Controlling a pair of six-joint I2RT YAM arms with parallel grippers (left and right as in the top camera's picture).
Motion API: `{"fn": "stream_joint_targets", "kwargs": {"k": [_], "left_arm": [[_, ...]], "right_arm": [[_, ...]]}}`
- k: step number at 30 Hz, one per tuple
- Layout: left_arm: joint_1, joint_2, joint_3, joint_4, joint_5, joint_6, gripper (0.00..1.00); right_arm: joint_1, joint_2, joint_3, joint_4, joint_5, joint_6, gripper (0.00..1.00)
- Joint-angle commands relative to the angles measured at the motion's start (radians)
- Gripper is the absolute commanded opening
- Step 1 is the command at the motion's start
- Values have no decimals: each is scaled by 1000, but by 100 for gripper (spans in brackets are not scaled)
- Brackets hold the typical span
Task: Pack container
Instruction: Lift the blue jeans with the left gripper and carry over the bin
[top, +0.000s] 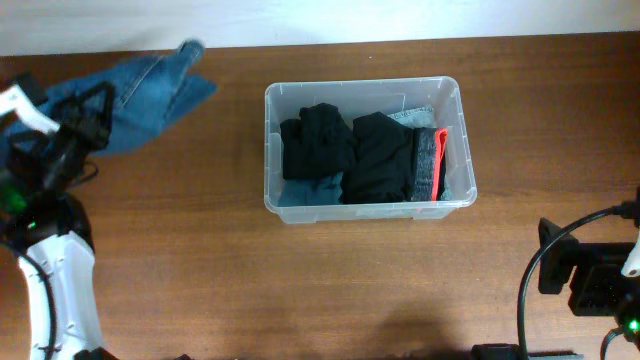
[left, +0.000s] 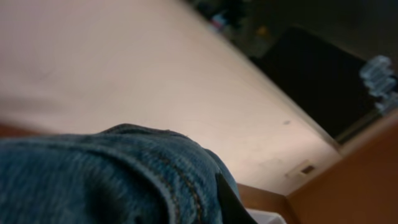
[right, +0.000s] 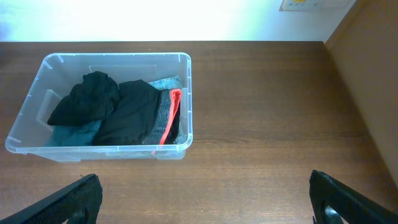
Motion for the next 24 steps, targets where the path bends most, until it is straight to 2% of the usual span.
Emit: {"fn": "stream_joint_targets", "kwargs": {"k": [1,6,15,19,24], "left_arm": [[-69,-49,96,146,-15,0,1],[-179,-49,109,338,-83,1,1],[-359,-9,110,478,-98,2,1],[-449,36,136,525,-41,2,1],[-565,131,260,529,92,10,1]], "right_arm": [[-6,3,2,4,11,5,98],[-6,3,2,4,11,5,98],[-6,3,2,4,11,5,98],[-6,3,2,4,11,5,99],[-6,3,2,4,11,5,98]]}}
